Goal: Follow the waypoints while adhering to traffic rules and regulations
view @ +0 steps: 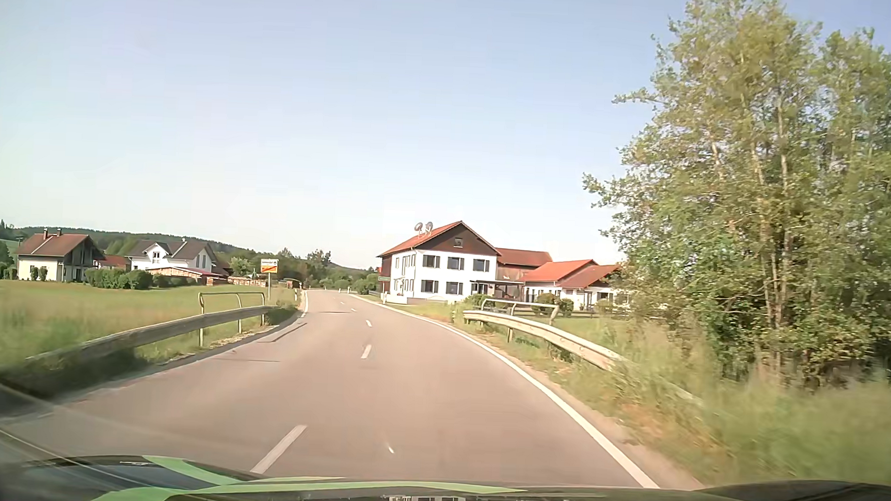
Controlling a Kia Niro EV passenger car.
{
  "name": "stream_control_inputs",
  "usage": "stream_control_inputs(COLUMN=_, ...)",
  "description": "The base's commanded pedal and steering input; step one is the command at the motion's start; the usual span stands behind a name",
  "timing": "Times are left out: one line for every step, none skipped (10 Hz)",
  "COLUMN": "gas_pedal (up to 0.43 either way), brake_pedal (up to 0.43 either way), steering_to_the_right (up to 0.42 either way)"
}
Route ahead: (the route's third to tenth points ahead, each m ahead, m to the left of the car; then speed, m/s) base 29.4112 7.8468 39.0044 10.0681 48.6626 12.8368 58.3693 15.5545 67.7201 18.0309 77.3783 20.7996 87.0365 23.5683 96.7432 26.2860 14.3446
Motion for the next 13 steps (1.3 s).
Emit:
stream_control_inputs(gas_pedal=0.197, brake_pedal=0.000, steering_to_the_right=-0.066)
stream_control_inputs(gas_pedal=0.197, brake_pedal=0.000, steering_to_the_right=-0.061)
stream_control_inputs(gas_pedal=0.197, brake_pedal=0.000, steering_to_the_right=-0.054)
stream_control_inputs(gas_pedal=0.197, brake_pedal=0.000, steering_to_the_right=-0.047)
stream_control_inputs(gas_pedal=0.189, brake_pedal=0.000, steering_to_the_right=-0.046)
stream_control_inputs(gas_pedal=0.189, brake_pedal=0.000, steering_to_the_right=-0.046)
stream_control_inputs(gas_pedal=0.189, brake_pedal=0.000, steering_to_the_right=-0.045)
stream_control_inputs(gas_pedal=0.189, brake_pedal=0.000, steering_to_the_right=-0.044)
stream_control_inputs(gas_pedal=0.189, brake_pedal=0.000, steering_to_the_right=-0.042)
stream_control_inputs(gas_pedal=0.189, brake_pedal=0.000, steering_to_the_right=-0.042)
stream_control_inputs(gas_pedal=0.189, brake_pedal=0.000, steering_to_the_right=-0.042)
stream_control_inputs(gas_pedal=0.189, brake_pedal=0.000, steering_to_the_right=-0.042)
stream_control_inputs(gas_pedal=0.189, brake_pedal=0.000, steering_to_the_right=-0.042)
